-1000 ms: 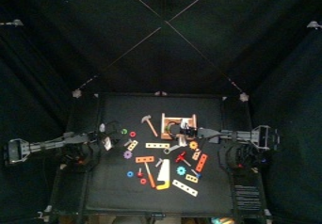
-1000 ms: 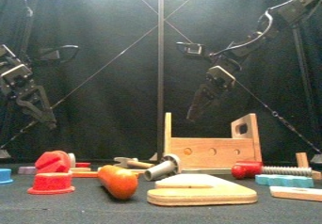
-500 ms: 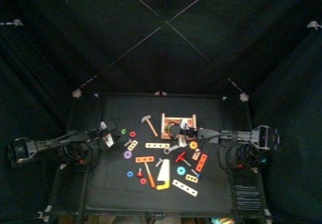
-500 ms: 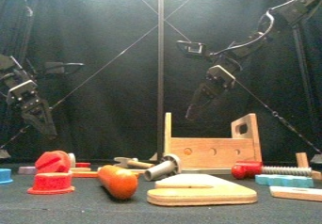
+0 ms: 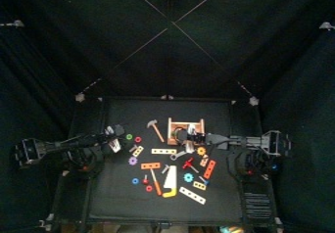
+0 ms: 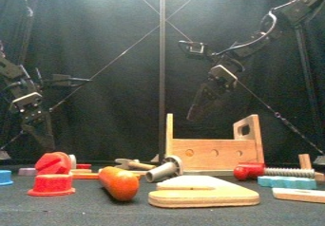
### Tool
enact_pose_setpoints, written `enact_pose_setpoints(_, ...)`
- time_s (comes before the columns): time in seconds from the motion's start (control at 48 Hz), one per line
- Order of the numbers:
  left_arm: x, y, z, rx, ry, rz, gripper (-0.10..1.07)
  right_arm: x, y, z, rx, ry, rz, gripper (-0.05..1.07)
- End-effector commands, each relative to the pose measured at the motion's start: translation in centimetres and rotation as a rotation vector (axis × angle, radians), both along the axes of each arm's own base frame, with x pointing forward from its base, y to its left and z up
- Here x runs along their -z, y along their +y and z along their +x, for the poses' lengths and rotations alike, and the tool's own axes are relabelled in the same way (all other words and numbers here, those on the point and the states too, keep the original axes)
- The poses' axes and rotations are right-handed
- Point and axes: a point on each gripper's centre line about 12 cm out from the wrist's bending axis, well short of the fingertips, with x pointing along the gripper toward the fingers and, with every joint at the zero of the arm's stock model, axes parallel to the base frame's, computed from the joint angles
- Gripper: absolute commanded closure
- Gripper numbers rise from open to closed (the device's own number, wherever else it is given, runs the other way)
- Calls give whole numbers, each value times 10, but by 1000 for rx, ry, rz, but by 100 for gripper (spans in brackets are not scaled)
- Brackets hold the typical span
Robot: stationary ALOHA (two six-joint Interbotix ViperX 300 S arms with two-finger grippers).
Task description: Grab green nut
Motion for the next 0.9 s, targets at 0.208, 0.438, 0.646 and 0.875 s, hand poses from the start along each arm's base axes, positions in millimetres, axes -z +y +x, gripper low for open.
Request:
enact_pose_setpoints(0.208, 3, 23, 12, -58, -19, 9, -5, -3, 0, 3, -1, -16, -1, 14)
enact_pose_setpoints(0.438, 25, 30, 22, -52, 61, -41, -5, -3, 1, 3, -3, -16, -1, 14)
enact_pose_setpoints(0.646, 39, 34, 29, -53, 110, -74, -5, -2, 0, 2, -1, -13, 0, 14)
enact_pose_setpoints(0.875, 46, 35, 31, -50, 140, -92, -3, -1, 2, 2, -7, -5, 2, 14)
